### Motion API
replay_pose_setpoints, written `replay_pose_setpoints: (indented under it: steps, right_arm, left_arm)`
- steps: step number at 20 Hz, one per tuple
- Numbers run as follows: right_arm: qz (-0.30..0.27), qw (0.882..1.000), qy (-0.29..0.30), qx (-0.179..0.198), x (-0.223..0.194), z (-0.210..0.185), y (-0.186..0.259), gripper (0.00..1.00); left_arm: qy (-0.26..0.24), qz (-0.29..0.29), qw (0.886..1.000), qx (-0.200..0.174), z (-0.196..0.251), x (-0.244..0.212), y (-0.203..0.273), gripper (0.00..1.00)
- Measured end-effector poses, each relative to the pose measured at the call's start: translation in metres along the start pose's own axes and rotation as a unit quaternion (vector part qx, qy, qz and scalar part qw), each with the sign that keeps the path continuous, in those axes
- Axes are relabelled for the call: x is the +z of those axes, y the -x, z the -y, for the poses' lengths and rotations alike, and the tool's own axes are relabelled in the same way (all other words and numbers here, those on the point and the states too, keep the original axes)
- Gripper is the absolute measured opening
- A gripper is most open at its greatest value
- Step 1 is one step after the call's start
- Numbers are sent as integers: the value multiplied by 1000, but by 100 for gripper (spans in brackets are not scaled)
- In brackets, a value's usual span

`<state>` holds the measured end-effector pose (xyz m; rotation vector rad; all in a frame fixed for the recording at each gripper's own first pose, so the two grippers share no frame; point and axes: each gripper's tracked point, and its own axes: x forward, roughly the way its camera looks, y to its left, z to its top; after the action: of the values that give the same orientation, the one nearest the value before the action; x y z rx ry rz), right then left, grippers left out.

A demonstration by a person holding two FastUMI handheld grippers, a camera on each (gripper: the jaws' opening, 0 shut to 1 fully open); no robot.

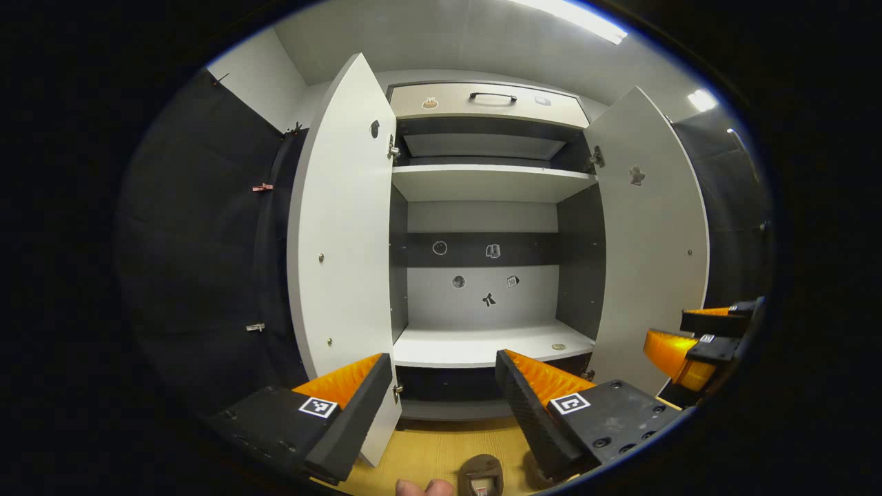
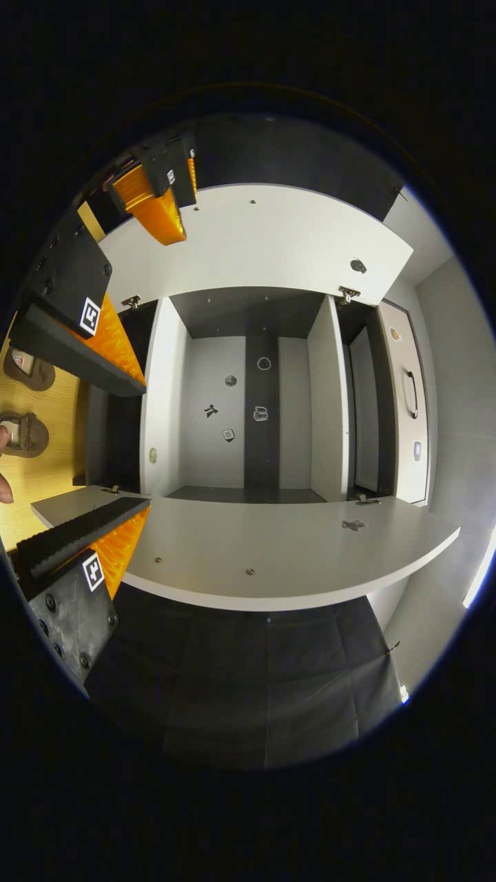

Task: Grab one shoe with the right hand and put it into the shoe cabinet, grab the other shoe with the left hand and put it into the shoe cabinet; then close the right door with the right hand and the left door with the left hand.

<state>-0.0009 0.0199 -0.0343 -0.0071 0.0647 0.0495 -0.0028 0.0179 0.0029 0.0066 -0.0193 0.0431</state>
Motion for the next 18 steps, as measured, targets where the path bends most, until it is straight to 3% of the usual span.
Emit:
replay_pose_setpoints:
  steps: [9,14,18]
  right_arm:
    - [-109,993,-10,43,-125,-36,-3,98]
    - [-200,978,-25,46,-212,-41,-5,99]
    - [-273,960,-44,39,-281,-39,1,99]
  left_arm:
    - [-4,-1,1000,11,-15,-5,-4,96]
    - [-4,-9,1000,9,-18,-15,-10,96]
    - [-6,-23,1000,6,-21,-28,-16,96]
